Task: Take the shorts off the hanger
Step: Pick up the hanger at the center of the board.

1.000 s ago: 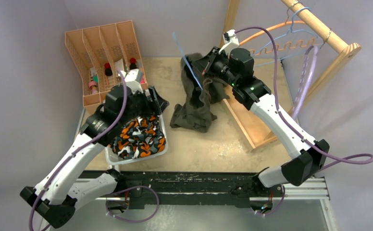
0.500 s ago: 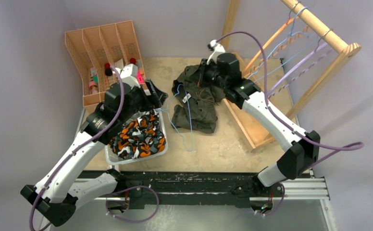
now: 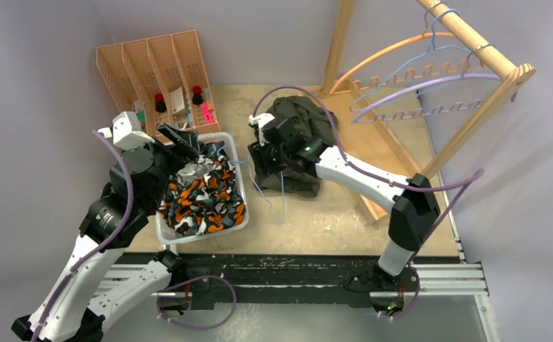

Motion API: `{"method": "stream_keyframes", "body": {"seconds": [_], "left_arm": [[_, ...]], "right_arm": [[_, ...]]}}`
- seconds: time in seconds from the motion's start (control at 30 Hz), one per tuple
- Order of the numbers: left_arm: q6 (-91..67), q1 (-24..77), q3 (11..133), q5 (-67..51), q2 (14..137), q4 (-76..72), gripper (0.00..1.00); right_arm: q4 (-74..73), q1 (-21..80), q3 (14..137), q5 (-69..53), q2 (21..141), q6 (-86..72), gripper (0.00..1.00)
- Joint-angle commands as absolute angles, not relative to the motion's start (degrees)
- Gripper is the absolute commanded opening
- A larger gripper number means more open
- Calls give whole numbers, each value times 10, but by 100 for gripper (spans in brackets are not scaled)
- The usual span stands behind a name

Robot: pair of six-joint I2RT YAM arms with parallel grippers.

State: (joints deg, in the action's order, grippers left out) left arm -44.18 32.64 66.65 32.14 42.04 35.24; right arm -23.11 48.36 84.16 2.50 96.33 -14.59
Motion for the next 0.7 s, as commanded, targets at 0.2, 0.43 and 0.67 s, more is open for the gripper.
{"method": "stream_keyframes", "body": {"seconds": [0.2, 0.43, 0.67], "left_arm": [[-450, 326, 695, 375, 431, 382, 76], [-453, 326, 697, 385, 421, 391, 76], [-453, 326, 700, 387, 424, 395, 76]], "right_arm": [[-248, 531, 868, 50, 1039, -106, 61], [-231, 537, 872, 66, 1074, -111, 60], [-190, 550, 855, 130, 1088, -127, 51]]}}
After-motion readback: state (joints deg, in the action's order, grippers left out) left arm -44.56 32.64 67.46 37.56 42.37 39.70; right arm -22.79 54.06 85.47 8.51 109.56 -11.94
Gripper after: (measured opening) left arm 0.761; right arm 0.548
